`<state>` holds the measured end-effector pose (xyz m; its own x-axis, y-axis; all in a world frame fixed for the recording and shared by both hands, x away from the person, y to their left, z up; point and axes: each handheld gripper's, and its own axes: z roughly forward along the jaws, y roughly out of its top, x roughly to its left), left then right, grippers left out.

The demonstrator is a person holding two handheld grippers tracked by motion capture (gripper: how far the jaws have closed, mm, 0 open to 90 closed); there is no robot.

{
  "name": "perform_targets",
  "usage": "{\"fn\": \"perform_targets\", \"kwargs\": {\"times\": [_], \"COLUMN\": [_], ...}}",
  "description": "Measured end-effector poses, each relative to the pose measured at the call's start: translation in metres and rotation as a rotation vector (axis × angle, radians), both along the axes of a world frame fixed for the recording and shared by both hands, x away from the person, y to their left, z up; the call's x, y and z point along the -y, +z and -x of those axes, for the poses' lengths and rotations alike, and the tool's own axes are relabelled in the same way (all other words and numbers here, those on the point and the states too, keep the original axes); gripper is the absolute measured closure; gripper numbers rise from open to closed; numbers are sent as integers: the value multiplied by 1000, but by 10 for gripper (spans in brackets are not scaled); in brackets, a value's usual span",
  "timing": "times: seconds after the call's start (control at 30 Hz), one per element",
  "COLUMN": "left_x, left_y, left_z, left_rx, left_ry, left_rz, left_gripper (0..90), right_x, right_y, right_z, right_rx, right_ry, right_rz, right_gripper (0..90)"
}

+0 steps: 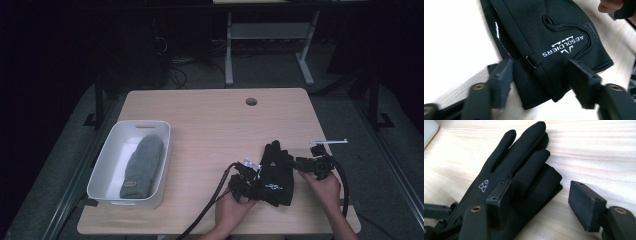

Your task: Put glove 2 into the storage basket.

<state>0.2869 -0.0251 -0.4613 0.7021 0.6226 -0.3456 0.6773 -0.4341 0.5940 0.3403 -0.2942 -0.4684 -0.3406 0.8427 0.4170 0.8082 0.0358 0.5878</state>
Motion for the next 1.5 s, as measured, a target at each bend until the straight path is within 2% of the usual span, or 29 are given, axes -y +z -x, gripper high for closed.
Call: {"fn": "perform_targets", "kwargs": {"times": [0.1,0.2,0.27,0.4,0.5,0.6,0.7,0.83,1.03,1.13,1.23,1.5], "left_x": [-1,-3,-4,-6,-7,-8,-11,-17,-35,-43,-50,-71], "left_y": [0,-1,-1,-2,-3,-3,-2,-1,4,9,15,36], "left_z": [-2,-5,-6,-10,-13,-14,-15,-15,-13,-10,-9,-5], "left_rx": [-7,-30,-37,-55,-69,-73,-73,-71,-74,-65,-50,-9], "left_ry": [-5,-6,-15,-17,-17,-26,-32,-35,-21,-13,-18,1], "left_rz": [0,11,15,42,56,63,67,77,102,120,119,146], "left_gripper": [483,543,587,713,763,791,800,806,808,808,808,809], "right_x": [-1,0,-2,-6,-8,-9,-10,-12,-19,-22,-28,-44], "right_y": [-1,-2,-2,-3,-5,-3,1,10,20,22,29,52], "right_z": [-2,-4,-4,-5,-6,-6,-5,-3,-2,-2,-3,-8], "right_rx": [1,0,0,-4,-6,-4,1,12,19,3,20,57], "right_ry": [-6,-4,-1,11,29,30,40,51,69,70,86,121], "right_rz": [-13,-33,-30,-29,-49,-61,-50,-65,-137,-182,-211,-280], "right_gripper": [370,429,459,578,696,755,766,769,769,768,768,768]}}
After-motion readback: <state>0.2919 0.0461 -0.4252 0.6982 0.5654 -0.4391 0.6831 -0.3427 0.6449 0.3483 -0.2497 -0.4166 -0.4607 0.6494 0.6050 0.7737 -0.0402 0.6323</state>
